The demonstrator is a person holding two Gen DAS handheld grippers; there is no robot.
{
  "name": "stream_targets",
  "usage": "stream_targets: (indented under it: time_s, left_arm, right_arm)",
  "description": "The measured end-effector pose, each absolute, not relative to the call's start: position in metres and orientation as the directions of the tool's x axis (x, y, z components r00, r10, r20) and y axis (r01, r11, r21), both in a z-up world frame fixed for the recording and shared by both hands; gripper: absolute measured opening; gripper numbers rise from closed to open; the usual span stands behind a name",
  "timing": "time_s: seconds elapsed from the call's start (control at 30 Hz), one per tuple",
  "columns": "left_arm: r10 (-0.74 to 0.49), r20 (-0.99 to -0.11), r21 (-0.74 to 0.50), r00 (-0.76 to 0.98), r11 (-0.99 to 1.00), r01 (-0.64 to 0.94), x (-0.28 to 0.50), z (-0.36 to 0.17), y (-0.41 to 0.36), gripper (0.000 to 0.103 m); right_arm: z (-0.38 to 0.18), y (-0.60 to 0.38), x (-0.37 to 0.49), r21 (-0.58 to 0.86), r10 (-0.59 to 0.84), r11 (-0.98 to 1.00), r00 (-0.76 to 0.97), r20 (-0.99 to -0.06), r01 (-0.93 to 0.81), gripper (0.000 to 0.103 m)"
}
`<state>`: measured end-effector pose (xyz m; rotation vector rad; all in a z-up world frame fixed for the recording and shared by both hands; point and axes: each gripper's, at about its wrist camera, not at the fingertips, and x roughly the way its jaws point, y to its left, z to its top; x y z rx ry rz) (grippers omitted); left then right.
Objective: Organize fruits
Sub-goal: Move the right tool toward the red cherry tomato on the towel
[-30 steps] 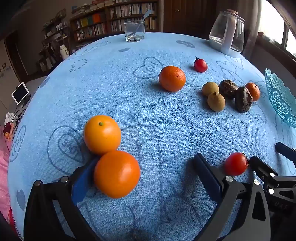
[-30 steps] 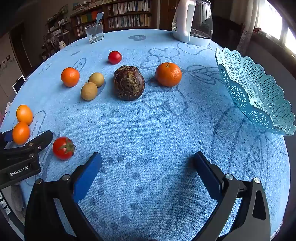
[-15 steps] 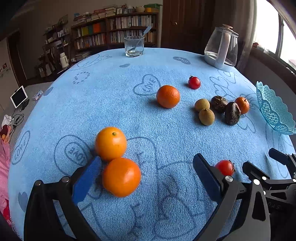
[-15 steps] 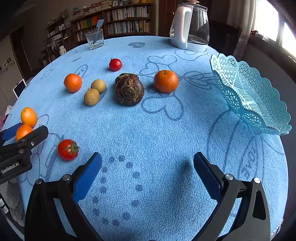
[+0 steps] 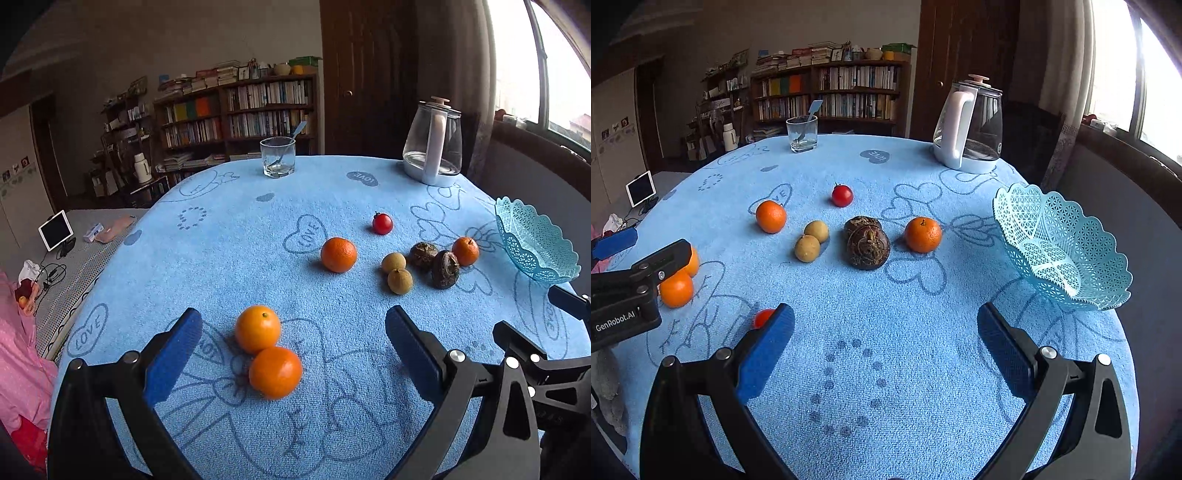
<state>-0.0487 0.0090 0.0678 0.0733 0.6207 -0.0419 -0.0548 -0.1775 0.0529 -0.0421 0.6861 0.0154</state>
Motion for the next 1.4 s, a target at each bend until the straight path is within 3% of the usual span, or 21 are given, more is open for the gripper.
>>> stream_targets:
  time_s: [1.4]
  left_arm:
    - [-0.001, -0.582, 0.067, 0.813, 0.996, 0.050, -0.046, 0.066, 0.019, 0.098]
  right_arm:
    - [0.053, -0.179, -0.062, -0.002, 0.026, 0.999, 0.773, -0.634, -0.035, 0.100]
